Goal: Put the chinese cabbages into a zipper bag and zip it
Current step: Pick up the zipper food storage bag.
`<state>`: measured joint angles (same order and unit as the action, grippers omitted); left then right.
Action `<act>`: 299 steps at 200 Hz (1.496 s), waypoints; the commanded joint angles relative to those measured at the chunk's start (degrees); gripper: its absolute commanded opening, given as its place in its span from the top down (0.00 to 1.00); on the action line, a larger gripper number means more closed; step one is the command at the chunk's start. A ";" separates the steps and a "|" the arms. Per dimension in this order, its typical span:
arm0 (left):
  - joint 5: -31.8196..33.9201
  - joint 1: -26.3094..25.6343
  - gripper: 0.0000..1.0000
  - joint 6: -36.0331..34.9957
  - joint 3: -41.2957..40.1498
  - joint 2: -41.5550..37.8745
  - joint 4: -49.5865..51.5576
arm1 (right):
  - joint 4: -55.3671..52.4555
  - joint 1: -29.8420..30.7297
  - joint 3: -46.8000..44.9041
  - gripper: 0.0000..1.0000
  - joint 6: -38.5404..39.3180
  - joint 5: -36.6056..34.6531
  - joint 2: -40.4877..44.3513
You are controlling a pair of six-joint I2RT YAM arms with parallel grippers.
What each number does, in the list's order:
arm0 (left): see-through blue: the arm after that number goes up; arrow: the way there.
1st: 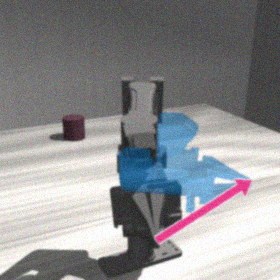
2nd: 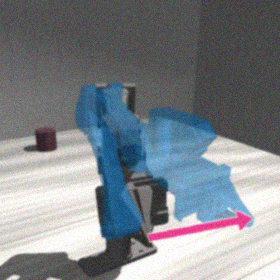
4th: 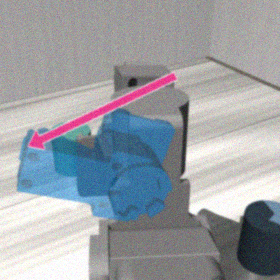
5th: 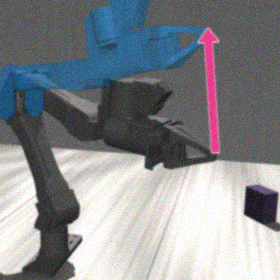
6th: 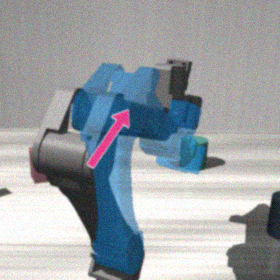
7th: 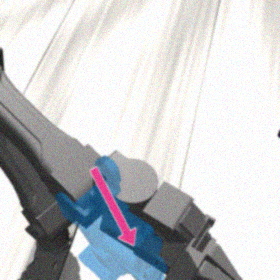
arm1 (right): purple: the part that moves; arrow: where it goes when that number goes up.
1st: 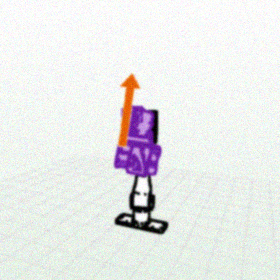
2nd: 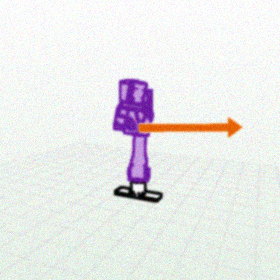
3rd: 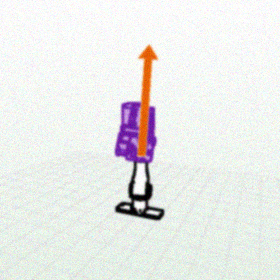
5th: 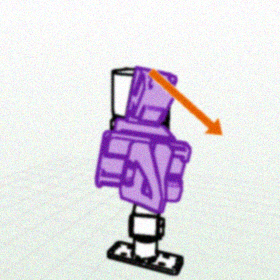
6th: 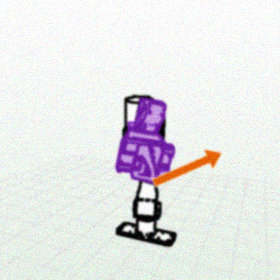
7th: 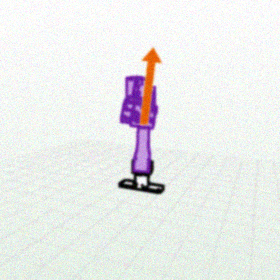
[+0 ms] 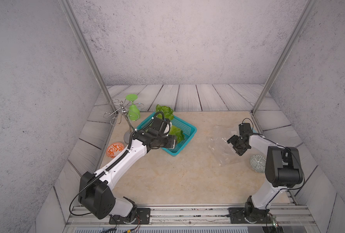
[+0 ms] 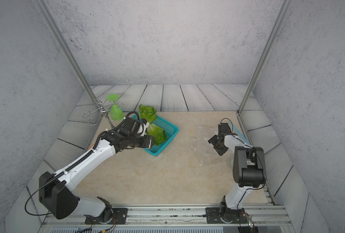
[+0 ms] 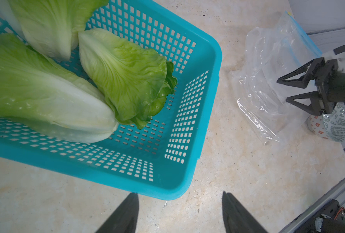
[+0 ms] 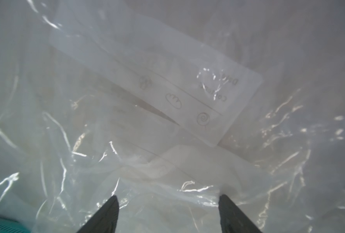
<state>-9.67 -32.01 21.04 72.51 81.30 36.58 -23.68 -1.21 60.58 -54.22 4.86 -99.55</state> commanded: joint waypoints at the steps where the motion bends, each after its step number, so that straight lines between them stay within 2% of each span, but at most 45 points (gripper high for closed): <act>1: 0.90 -0.26 0.32 -0.36 -0.63 -1.68 -0.02 | 1.44 -0.02 -1.23 0.16 -3.71 -0.61 0.96; 20: 0.90 -0.25 0.32 -0.47 -0.88 -1.18 -0.16 | -1.46 -0.11 -1.09 0.12 -3.23 -1.50 2.68; 46: 0.18 -0.25 0.32 -0.21 -0.76 -0.38 -0.76 | -7.13 -0.13 -0.62 0.10 1.48 -2.13 6.68; 82: -0.86 -0.32 0.32 0.29 -0.88 1.28 -1.66 | -9.74 -0.11 -5.05 0.08 3.76 -2.99 11.02; 103: -1.99 -0.42 0.32 1.24 -0.75 2.02 -2.12 | -7.59 -0.19 -6.78 0.08 3.51 -3.59 10.12; 149: -0.97 -0.60 0.32 0.74 -0.40 1.85 -1.33 | -3.18 -0.71 -3.89 0.10 3.16 -4.86 4.13; 166: -1.22 -0.69 0.32 1.03 -0.61 1.77 -1.43 | -1.45 -0.72 -2.68 0.16 2.84 -5.18 2.92; 186: -1.03 -0.69 0.33 1.11 -0.79 1.45 -1.42 | -0.12 -0.77 -2.26 0.29 2.27 -6.45 2.05; 218: 0.71 -0.69 0.33 0.67 -0.73 0.44 -0.68 | 1.96 -0.72 -2.10 0.74 4.31 -7.12 3.24; 244: 3.12 -0.35 0.33 -0.37 0.43 -1.32 1.09 | 0.13 0.84 0.26 0.99 10.10 -8.79 11.41; 261: 3.53 0.67 0.32 -0.38 1.75 -2.14 2.75 | -2.27 2.77 2.81 1.00 15.43 -9.29 17.38; 281: 2.67 1.98 0.33 0.09 2.21 -2.80 3.46 | -4.01 4.98 5.82 1.00 21.50 -3.43 22.54; 299: 2.00 3.18 0.33 0.71 2.03 -3.44 3.74 | -8.24 10.16 10.11 1.00 25.25 -2.50 25.58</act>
<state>-7.77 -30.35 21.43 73.10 79.29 37.87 -26.57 3.99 65.80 -37.63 -0.69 -79.85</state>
